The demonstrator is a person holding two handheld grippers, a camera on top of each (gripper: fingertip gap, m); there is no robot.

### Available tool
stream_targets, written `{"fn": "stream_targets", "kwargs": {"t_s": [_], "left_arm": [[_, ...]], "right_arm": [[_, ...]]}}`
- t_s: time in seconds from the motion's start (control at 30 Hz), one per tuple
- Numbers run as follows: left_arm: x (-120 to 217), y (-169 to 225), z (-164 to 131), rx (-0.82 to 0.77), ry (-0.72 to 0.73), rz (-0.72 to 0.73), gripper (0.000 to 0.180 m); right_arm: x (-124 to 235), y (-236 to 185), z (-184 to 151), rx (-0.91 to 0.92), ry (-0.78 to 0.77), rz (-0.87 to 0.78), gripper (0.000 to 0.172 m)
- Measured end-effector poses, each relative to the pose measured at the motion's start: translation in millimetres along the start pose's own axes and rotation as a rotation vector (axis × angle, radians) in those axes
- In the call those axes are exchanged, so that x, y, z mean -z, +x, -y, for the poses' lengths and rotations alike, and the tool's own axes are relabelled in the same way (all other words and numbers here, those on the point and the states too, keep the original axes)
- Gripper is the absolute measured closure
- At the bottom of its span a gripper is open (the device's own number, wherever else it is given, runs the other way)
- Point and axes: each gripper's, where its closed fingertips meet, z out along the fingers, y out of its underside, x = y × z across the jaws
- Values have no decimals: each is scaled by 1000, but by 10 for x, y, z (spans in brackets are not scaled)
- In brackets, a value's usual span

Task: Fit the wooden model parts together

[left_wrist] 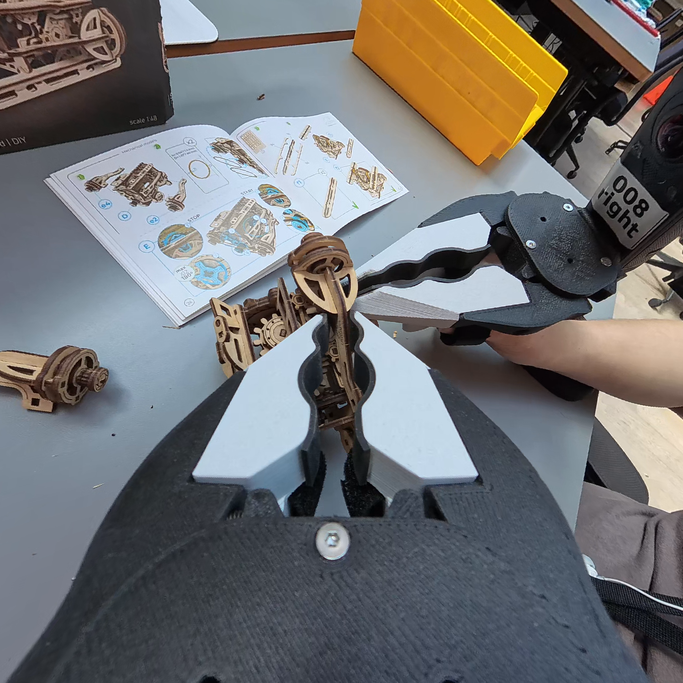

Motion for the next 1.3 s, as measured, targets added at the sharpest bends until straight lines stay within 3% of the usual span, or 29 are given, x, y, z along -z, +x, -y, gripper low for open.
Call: {"fn": "stream_targets", "kwargs": {"t_s": [0.6, 0.87, 1.3], "left_arm": [[29, -1, -4, 14, -18, -54, 172], [38, 68, 5, 9, 12, -126, 160], [182, 23, 34, 148, 77, -211, 154]], "right_arm": [[-5, -25, -2, 7, 9, 26, 169], [-4, -10, -31, -30, 1, 53, 167], [126, 31, 67, -22, 52, 108, 164]]}}
